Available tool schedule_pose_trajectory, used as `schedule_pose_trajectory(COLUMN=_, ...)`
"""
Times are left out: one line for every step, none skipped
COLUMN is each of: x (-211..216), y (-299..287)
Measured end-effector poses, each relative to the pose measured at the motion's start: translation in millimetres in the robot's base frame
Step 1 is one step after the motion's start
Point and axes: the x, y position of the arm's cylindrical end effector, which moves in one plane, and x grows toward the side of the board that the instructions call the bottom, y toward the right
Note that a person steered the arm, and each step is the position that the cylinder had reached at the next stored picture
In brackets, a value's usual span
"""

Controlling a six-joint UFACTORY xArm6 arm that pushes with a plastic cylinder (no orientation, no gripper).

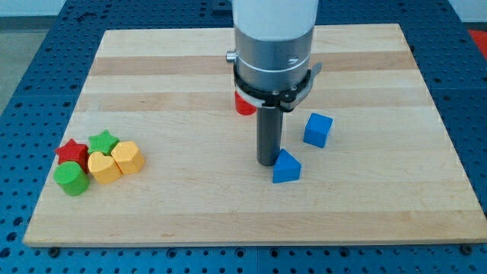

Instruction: Move blue triangle closer to the blue cube

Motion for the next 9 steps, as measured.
schedule_pose_trajectory(x=12, y=0)
schedule_pose_trajectory(x=37, y=-7)
schedule_pose_trajectory(x=63, y=-8)
schedule_pose_trajectory(x=71, y=2)
schedule_pose_trajectory(x=51, y=19)
schedule_pose_trajectory(x=28, y=30)
schedule_pose_trajectory(x=15, y=36)
schedule_pose_trajectory(x=14, y=44)
schedule_pose_trajectory(x=7, y=59)
